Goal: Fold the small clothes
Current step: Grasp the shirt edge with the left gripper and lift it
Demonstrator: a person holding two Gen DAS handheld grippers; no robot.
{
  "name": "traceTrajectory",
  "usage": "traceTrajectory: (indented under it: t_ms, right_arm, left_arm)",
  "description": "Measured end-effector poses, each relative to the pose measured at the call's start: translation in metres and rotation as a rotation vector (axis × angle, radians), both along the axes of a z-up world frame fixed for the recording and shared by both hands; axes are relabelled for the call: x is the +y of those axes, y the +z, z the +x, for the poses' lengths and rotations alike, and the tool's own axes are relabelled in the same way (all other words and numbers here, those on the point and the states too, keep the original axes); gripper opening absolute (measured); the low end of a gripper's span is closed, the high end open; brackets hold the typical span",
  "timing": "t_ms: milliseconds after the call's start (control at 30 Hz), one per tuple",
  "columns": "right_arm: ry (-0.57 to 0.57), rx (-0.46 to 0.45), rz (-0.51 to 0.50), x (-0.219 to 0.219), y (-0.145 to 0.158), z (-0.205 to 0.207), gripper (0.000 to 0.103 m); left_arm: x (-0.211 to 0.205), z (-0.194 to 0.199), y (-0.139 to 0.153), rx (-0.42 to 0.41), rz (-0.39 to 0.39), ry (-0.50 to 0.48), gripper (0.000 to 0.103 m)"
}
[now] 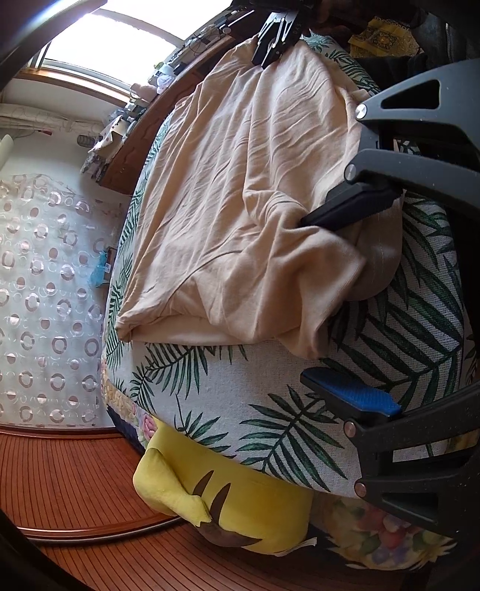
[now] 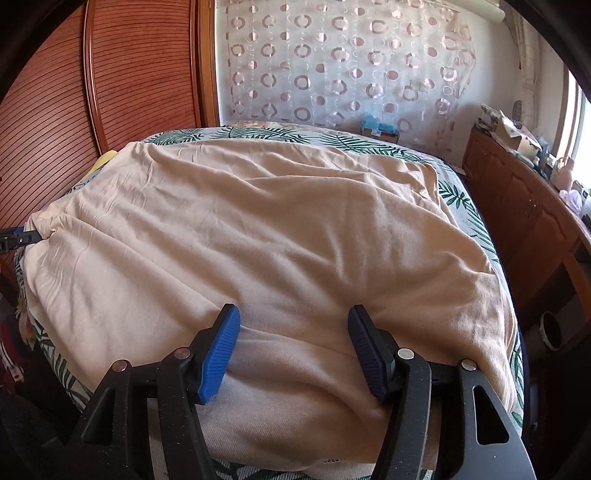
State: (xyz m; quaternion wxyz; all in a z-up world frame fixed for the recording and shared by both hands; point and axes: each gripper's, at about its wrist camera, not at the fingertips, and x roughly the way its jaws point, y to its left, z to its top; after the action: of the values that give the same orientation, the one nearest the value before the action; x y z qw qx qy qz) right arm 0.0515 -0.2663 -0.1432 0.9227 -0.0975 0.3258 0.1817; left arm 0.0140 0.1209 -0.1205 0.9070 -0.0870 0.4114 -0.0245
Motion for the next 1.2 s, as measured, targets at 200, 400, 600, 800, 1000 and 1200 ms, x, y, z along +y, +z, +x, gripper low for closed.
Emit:
traceTrajectory:
  t_ms: [200, 400, 600, 800, 1000, 1200]
  right_arm:
    - [0.003, 0.006, 0.005, -0.006, 0.001, -0.006, 0.064]
    - [-0.004, 0.018, 0.008, -0.006, 0.005, -0.004, 0.064]
    - [-0.007, 0.038, 0.086, -0.018, 0.013, -0.006, 0.064]
    - [-0.018, 0.009, 0.110, -0.033, 0.026, -0.018, 0.063]
    - [-0.052, -0.020, 0.140, -0.056, 0.035, -0.032, 0.063]
    - [-0.095, -0.037, 0.171, -0.079, 0.040, -0.038, 0.063]
  left_arm:
    - [-0.008, -0.001, 0.001, -0.009, -0.060, -0.047, 0.057]
    - [-0.019, 0.008, 0.002, 0.011, -0.096, -0.091, 0.015]
    - [-0.045, 0.016, 0.028, -0.063, -0.076, -0.155, 0.012]
    - [-0.081, 0.038, 0.067, -0.159, -0.110, -0.238, 0.012]
    - [-0.125, 0.059, 0.103, -0.245, -0.119, -0.342, 0.012]
    - [-0.167, 0.081, 0.128, -0.285, -0.132, -0.429, 0.012]
